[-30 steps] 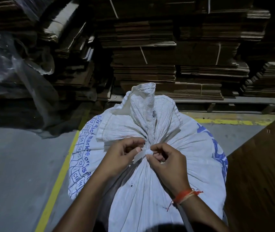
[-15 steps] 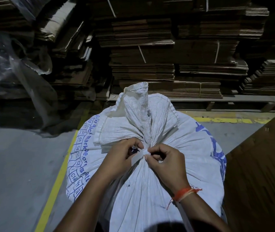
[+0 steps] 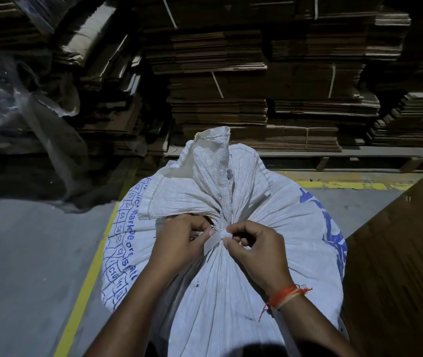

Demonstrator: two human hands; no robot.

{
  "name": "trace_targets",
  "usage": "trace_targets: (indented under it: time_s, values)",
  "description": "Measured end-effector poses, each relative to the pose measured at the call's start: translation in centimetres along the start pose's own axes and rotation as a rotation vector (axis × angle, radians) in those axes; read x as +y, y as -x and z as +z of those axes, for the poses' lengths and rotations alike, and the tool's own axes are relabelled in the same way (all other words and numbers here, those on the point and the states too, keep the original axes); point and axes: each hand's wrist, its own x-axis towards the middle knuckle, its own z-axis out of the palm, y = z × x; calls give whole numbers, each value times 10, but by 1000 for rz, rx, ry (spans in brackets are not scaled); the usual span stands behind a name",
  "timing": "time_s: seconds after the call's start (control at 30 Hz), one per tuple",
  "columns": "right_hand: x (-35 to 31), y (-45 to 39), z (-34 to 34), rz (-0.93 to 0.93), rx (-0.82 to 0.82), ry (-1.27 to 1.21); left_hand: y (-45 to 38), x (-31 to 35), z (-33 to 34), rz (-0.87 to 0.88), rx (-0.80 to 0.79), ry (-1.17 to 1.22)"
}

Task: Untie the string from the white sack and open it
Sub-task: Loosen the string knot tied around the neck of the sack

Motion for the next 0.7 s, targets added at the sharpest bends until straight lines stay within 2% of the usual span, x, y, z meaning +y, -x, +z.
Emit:
trace_targets:
  time_s: [0.1, 0.4, 0.7]
  values:
    - [1, 0, 1, 9, 11, 15, 0, -2, 9, -109, 11, 135]
    - [2, 1, 3, 20, -16, 35, 0, -7, 9, -215, -60, 322]
    - [9, 1, 0, 45, -57, 58, 3, -3, 9, -268, -105, 283]
